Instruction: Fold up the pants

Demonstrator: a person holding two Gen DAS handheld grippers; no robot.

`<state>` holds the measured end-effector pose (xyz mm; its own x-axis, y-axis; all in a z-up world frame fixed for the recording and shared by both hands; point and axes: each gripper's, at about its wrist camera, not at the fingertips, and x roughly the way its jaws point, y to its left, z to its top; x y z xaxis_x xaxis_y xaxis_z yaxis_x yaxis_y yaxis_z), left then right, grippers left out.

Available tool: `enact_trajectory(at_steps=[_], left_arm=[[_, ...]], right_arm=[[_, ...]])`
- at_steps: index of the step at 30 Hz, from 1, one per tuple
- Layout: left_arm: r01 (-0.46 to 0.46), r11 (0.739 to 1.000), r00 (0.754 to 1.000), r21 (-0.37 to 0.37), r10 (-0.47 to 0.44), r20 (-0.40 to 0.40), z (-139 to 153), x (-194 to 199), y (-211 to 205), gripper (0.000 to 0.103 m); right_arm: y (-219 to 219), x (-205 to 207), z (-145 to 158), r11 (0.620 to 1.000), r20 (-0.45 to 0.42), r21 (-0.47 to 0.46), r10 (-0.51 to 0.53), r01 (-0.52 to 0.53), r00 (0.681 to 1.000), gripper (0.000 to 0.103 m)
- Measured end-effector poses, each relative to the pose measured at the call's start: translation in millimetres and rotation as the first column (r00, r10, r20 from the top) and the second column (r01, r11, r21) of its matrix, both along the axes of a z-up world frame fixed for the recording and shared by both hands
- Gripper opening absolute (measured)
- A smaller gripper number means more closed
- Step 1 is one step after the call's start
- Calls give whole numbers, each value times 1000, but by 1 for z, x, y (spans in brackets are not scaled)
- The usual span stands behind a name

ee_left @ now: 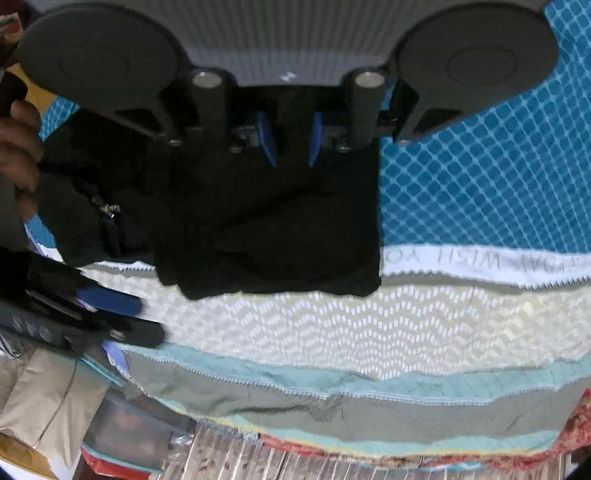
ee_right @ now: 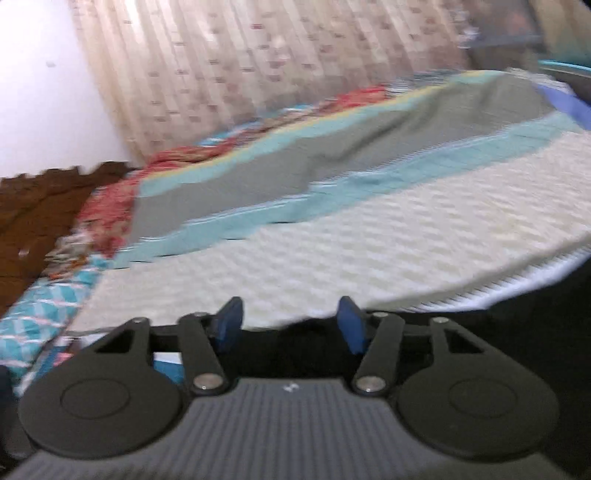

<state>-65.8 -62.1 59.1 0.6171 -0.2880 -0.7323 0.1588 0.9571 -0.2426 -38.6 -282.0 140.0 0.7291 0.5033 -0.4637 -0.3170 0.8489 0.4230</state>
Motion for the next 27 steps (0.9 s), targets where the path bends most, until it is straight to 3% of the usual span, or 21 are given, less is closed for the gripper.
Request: enact_trajectory(at_steps=[4, 6, 8, 9, 10, 12, 16, 20, 23, 25, 27], left_arm=[[-1, 999, 1000, 53, 2, -13, 4, 6, -13, 20], [-14, 997, 999, 75, 17, -38, 1, 9, -17, 20], [-30, 996, 998, 89, 35, -60, -3, 9, -19, 22], [-37, 994, 997, 99, 44, -65, -5, 9, -20, 23], [-42, 993, 996, 110, 50, -69, -7, 9, -21, 23], [-46, 992, 996, 117, 55, -73, -8, 9, -21, 23], [-60, 989, 993, 133, 72, -91, -9, 13, -22, 23], [-65, 986, 992, 153, 81, -98, -9, 13, -24, 23], [-67, 983, 991, 172, 85, -100, -10, 15, -26, 25], [-70, 981, 991, 181, 89, -100, -10, 15, -27, 25], [-72, 979, 991, 193, 92, -97, -10, 15, -28, 26]], right_arm=[[20, 14, -2, 987, -53, 60, 150, -147, 987, 38], [23, 24, -16, 989, -116, 38, 147, -143, 982, 38], [10, 39, -41, 997, -202, -21, 72, -78, 977, 33], [-3, 45, -55, 999, -240, -28, 34, -42, 970, 11], [-19, 48, -68, 1000, -265, 12, 7, -4, 964, 0], [-37, 52, -78, 990, -313, 136, 15, 29, 950, 0], [-24, 48, -70, 998, -265, 62, 17, 0, 964, 0], [-16, 39, -70, 996, -269, 91, 13, 12, 963, 1], [-12, 17, -52, 999, -200, 52, 14, -4, 980, 12], [-2, 5, -46, 1000, -143, 9, 22, -21, 990, 27], [2, -7, -39, 999, -102, -15, 48, -50, 994, 31]])
